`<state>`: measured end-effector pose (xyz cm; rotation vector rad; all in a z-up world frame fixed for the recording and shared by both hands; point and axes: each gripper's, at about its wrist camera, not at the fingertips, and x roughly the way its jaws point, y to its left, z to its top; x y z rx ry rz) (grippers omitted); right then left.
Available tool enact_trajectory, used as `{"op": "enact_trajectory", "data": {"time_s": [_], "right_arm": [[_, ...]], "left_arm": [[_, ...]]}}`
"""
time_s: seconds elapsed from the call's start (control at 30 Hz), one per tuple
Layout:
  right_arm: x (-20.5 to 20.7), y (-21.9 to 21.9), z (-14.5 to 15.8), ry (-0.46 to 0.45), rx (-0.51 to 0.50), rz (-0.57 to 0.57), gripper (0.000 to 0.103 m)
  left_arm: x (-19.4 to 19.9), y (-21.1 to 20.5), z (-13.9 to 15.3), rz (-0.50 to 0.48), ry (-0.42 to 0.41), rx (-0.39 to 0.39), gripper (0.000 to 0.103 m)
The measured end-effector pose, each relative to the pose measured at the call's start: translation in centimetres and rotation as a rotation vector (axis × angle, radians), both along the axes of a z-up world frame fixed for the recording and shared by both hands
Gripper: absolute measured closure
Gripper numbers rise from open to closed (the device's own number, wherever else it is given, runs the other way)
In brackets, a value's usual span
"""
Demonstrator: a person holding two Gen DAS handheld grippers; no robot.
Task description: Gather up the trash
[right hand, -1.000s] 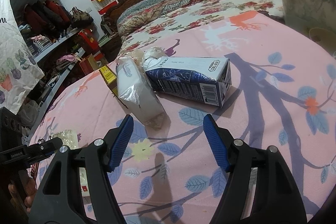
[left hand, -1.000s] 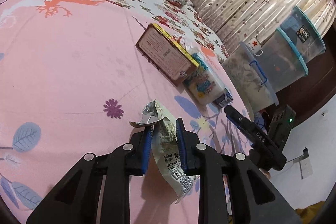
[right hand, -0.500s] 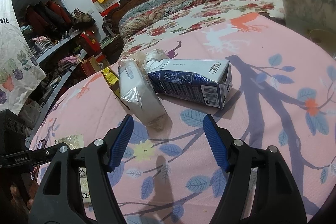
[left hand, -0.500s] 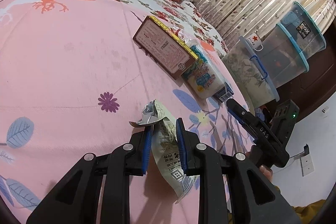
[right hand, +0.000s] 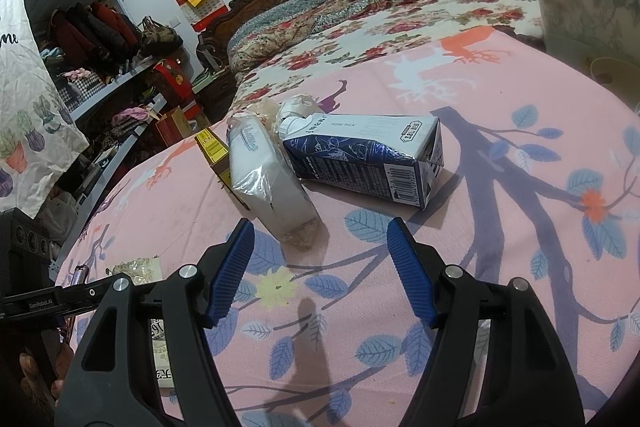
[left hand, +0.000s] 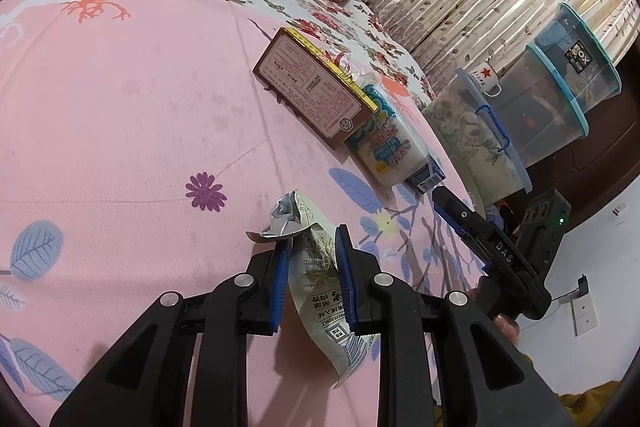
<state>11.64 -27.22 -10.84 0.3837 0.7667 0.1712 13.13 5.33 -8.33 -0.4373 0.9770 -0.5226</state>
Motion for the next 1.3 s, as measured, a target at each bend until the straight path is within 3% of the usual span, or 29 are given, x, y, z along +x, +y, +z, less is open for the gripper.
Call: {"op": "enact_trajectory", "data": {"time_s": [1.3], "right_arm": [[-0.04,-0.13,-0.16,-0.001,0.002,0.001,0.033]], "left_arm": [[-0.02,0.21,-0.16,0.002,0.019,-0.008,0.082]]}}
